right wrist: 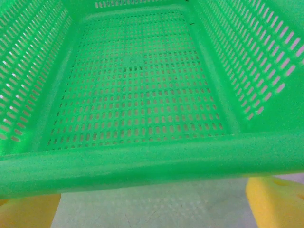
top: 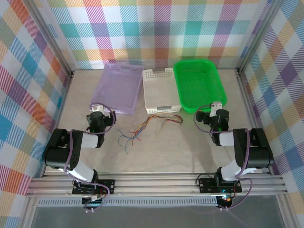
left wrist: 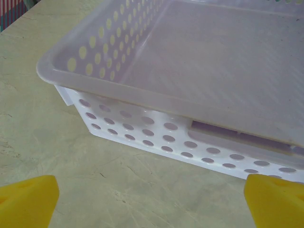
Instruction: Untangle the cables
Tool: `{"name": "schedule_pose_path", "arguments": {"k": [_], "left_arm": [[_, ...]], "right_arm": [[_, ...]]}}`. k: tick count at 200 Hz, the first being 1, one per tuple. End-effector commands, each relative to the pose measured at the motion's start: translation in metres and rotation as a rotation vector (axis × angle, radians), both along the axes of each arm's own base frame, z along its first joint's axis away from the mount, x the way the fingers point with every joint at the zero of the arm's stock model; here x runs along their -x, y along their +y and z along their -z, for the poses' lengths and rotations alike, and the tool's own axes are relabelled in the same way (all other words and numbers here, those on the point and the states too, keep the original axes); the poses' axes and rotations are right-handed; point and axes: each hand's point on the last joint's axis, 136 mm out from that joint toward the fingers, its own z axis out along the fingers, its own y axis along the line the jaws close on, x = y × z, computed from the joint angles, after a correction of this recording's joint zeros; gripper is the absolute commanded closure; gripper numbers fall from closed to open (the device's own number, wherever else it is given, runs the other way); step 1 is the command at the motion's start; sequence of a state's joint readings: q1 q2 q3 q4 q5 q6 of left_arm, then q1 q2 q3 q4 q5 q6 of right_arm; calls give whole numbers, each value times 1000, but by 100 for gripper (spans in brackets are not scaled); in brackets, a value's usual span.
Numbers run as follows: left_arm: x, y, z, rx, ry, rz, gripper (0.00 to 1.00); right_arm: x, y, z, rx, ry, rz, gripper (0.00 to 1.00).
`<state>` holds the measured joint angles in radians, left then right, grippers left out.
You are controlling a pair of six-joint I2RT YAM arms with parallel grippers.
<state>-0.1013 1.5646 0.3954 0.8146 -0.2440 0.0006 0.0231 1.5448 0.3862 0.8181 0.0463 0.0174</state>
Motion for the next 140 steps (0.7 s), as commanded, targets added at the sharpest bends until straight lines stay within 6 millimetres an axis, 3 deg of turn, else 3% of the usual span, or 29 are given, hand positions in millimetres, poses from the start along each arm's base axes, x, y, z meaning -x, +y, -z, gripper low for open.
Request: {"name": "schedule_pose_path", "arguments": {"k": [1,140], "left_arm": [[-4,3,-8,10,-33,-7,0],[-4,3,-8,10,-33,-6,0]], "right_arm": [[-8,3,-16,-10,-50,-25,0],[-9,-1,-21,-8,-58,-4,0]]}}
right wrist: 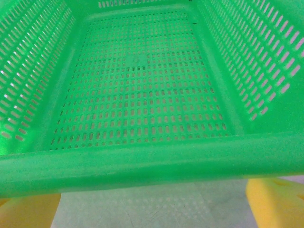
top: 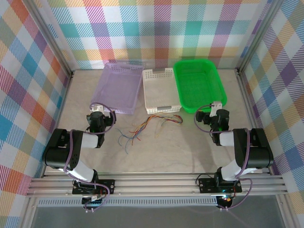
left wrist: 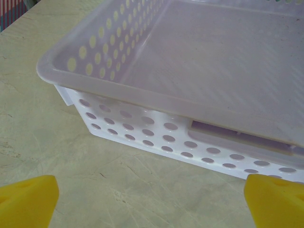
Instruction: Untangle the cables
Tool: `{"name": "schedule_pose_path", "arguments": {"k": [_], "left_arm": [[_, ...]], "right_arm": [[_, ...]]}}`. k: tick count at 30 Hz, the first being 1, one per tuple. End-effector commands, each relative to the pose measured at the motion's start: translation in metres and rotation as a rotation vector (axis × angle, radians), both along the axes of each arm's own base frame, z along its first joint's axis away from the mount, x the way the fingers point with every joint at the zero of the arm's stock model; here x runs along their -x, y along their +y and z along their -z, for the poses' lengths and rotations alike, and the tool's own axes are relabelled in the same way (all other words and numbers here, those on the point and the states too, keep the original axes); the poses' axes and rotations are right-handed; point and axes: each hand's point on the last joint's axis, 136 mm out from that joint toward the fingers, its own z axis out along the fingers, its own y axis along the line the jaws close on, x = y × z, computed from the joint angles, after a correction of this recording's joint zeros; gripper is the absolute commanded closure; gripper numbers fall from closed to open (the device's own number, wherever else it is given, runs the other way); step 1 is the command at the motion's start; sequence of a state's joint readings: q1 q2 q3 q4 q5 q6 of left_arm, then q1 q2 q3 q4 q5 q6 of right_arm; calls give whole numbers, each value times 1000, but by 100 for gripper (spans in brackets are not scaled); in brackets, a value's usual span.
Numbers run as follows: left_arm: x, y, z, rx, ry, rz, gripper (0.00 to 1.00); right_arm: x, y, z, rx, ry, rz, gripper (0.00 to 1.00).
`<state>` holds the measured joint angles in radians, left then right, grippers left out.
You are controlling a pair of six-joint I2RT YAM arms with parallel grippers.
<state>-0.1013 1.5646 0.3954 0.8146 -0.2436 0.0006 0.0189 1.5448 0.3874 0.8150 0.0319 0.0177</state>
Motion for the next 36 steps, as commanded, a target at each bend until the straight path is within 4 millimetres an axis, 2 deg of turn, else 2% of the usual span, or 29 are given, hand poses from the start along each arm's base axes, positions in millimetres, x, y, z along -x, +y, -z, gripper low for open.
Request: {"name": "schedule_pose_path", "arguments": {"k": [1,4,9,13,17,20,24,27,31,36], "left_arm": [[-4,3,-8,10,-33,-7,0],[-4,3,-8,10,-33,-8,0],[-4,3,-8,10,-34,-8,0],[-4,3,-8,11,-34,-8,0],[-4,3,-9,10,-34,-7,0],[-4,3,-8,10,-33,-8,0],[-4,3,-9,10,-35,-8,0],[-4,3,-8,10,-34,-8,0],[-4,3,-8,9,-34,-8,0],[-4,3,-9,9,-34,-8,0]], "right_arm": [[-9,-2,-22,-3,-57,7,0],[-6,-10,-45,2,-1,58,0],[9,-3,-80,3,-18,8,0],[18,-12,-105,-68,-4,99,0],[29,18,-130,-123,-32,-68,0],[37,26,-146,-328,-68,-25,0],[48,31,-141,-626,60,83,0],[48,36,-138,-709,78,86,0],[48,61,-128,-587,190,42,0],[53,93,-128,-407,268,-17,0]]}}
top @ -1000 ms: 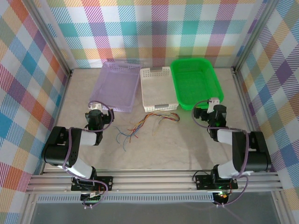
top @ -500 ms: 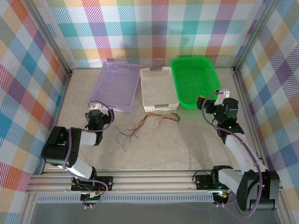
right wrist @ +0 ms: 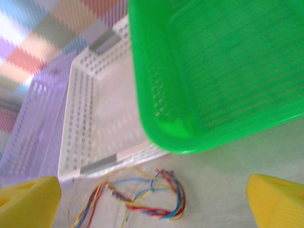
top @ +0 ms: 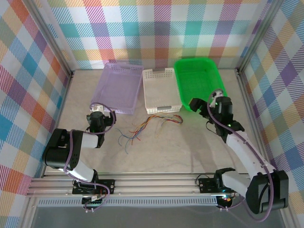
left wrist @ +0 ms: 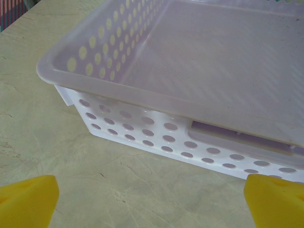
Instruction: Untangle the cables
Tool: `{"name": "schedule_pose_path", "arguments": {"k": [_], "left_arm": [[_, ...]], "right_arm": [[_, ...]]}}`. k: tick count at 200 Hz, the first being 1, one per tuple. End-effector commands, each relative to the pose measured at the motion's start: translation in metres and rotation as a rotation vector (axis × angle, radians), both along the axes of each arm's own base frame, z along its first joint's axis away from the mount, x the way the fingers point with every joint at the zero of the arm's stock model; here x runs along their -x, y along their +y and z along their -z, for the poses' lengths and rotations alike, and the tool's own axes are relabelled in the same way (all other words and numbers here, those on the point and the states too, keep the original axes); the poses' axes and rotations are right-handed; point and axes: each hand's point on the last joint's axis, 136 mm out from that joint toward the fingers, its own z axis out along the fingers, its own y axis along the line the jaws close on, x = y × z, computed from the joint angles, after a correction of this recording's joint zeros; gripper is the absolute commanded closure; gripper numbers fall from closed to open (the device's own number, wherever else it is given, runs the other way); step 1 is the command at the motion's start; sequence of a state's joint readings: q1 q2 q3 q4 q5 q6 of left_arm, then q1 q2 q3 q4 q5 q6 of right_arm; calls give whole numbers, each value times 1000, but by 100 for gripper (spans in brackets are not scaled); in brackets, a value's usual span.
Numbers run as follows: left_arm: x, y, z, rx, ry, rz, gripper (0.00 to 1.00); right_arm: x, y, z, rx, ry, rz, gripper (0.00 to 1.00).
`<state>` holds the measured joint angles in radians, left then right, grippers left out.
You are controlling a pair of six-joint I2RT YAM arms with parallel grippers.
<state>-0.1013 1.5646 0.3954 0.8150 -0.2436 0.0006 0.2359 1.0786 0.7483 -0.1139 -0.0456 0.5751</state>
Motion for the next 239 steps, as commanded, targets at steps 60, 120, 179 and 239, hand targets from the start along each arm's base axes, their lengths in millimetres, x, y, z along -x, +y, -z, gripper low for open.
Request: {"name": "schedule_pose_path", "arguments": {"k": [60,120,179,239], "left_arm": [[-4,3,-9,11,-34,-8,0],[-4,3,-9,11,-34,-6,0],[-4,3,-8,10,-33,-7,0],[-4,3,-9,10,-34,-8,0]], "right_arm": [[39,41,58,-48,301,-129,0],[84,84,95,-59,405,-185,0],[73,104,113,-207,434,-88,0],[46,112,127,-257,418,-10,0]]}}
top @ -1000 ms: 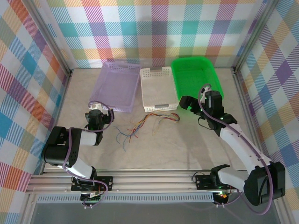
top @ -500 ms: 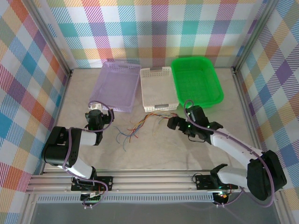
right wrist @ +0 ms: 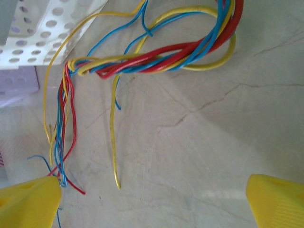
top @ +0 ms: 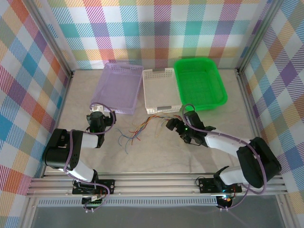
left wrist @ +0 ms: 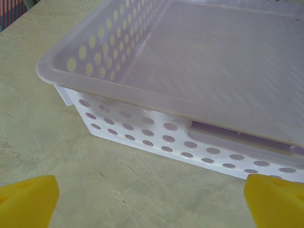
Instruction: Untangle the cables
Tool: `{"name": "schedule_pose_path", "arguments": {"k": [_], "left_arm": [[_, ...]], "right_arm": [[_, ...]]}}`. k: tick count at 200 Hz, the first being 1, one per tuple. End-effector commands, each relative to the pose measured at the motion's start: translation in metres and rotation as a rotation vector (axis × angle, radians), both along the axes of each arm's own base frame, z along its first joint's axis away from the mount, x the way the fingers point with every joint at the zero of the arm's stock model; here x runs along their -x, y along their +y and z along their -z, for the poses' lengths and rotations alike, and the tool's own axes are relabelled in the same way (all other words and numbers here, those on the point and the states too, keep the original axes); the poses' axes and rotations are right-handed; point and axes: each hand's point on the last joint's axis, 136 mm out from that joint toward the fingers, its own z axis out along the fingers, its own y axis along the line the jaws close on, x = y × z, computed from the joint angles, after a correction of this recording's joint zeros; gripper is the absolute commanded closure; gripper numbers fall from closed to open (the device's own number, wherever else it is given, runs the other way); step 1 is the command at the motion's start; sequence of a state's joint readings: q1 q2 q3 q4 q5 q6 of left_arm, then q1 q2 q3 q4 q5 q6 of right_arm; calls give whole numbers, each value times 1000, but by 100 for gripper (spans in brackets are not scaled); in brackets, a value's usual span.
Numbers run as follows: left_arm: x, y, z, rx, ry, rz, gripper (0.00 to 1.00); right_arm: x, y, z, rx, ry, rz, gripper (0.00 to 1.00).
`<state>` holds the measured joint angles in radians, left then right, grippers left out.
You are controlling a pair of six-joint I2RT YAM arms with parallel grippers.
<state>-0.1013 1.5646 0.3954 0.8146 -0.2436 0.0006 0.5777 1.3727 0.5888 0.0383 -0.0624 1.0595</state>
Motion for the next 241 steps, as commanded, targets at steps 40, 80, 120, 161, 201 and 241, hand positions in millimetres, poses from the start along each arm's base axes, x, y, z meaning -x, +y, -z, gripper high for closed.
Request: {"name": "schedule_pose_path", "arguments": {"k": [40,80,120,161,201,241], "left_arm": [[-4,3,-8,10,-34,-8,0],[-4,3,-9,10,-35,-7,0],[-4,3,-8,10,-32,-7,0],[-4,3,-9,10,-34,-8,0],[-4,3,-8,10,-32,-7,0],[-4,3,-9,11,-35,-8,0]], "right_arm": [[-33,-4,-7,-2,-103,119,1],[-50,-11,7,-37,-65,188,8],[-72,-7,7,-110,-74,198,13],[-83,-10,17,-144,-66,241,27],[-84,-18,25,-112,-59,278,39],[-86,-23,26,-73,-77,281,55]]}}
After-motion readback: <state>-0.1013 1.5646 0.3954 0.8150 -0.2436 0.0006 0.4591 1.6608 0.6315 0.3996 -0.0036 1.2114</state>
